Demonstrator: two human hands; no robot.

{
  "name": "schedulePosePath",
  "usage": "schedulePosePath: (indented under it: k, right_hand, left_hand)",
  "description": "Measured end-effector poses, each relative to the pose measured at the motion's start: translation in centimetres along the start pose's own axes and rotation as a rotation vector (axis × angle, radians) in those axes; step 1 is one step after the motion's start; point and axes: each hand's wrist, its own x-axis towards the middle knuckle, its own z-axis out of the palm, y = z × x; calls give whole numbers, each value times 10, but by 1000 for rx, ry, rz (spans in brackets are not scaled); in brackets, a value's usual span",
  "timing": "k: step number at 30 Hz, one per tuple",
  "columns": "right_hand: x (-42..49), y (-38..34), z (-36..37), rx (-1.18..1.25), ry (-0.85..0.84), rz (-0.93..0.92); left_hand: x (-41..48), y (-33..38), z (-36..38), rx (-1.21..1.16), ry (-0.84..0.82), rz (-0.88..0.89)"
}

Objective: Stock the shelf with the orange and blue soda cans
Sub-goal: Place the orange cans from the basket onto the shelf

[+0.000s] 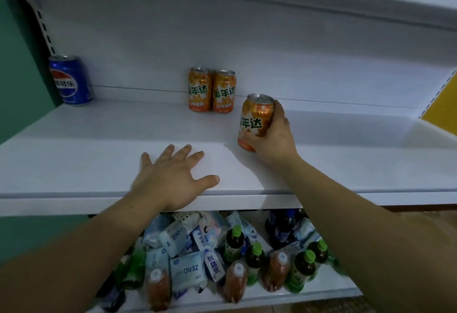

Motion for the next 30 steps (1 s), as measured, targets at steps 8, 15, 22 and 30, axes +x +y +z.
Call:
schedulePosePath:
  k: [8,15,22,30]
  right_hand:
    - [49,4,22,-92,0,83]
    - [84,14,42,-55,45,99]
    - [110,21,55,-35,32,74]
    - [128,26,61,-23,18,96]
  left_hand:
    - [0,0,0,-4,0,0]
    - [-2,2,-2,-9,-3,-4]
    - [-1,1,0,4,0,-12]
    - [-3,1,0,4,4,-24]
